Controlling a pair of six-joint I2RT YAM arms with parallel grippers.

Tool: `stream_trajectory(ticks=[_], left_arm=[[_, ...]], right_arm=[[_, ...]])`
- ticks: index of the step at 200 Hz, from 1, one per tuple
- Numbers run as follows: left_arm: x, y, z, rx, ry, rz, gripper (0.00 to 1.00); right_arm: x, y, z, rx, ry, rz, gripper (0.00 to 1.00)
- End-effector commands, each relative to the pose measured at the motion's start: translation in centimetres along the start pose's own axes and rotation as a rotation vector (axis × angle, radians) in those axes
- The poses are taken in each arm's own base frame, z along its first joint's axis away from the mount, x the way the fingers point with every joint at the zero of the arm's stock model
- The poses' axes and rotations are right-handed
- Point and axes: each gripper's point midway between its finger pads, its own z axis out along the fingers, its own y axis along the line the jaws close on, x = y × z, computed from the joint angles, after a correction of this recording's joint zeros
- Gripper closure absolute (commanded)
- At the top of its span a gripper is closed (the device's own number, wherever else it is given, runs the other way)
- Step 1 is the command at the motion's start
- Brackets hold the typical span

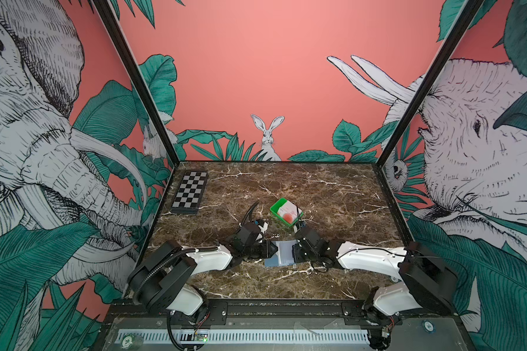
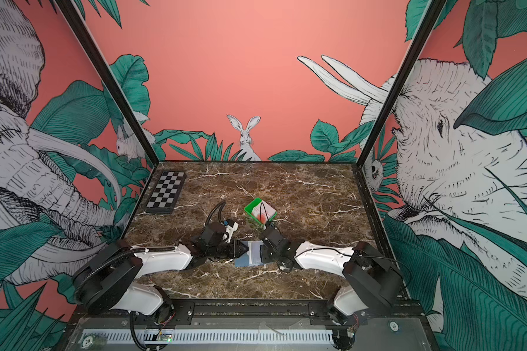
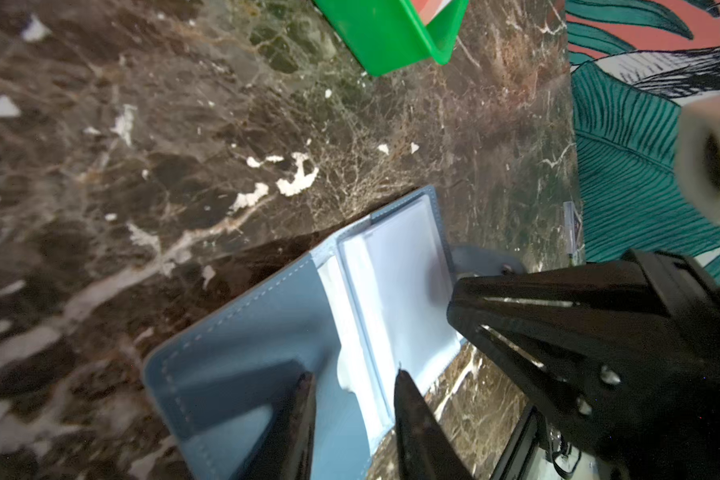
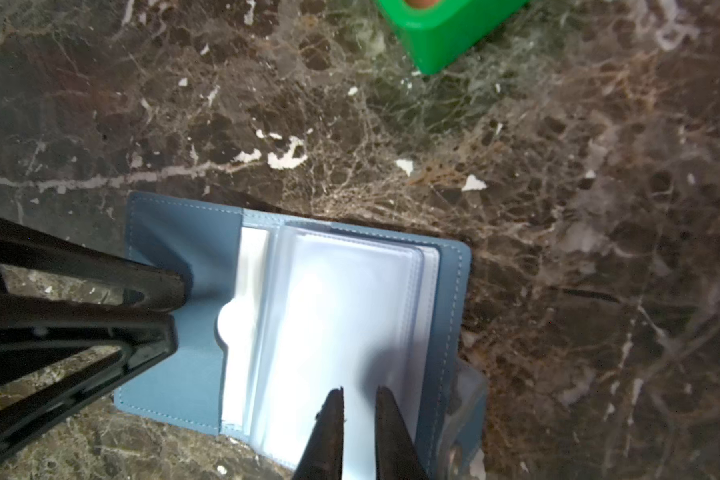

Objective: Insert credit cards into a card holder
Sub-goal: Open the card holder at the center of the table.

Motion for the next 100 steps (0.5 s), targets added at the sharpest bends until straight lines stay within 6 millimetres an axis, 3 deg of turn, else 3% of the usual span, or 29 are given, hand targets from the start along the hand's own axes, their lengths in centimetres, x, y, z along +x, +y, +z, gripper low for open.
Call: stream_trajectory(ticks=[1,54,100], left_arm=[[0.1,0.8,0.2,-0.046,-0.001,0.001,0.66],[1.3,2.8,0.6,-0.09,0.013,-0.03,0.66],[1.3,2.8,0.7,-0.08,0.003,-0.049,0.67]], right_arm=[[0.6,-0.8,0.5,0.035,0.019,0.017,0.85],[0.9,-1.8,0.8,0.092,0.029,0.027,0.87],[-1.6,0.2,-1.2,0.007,-0.056,-0.002,0.85]])
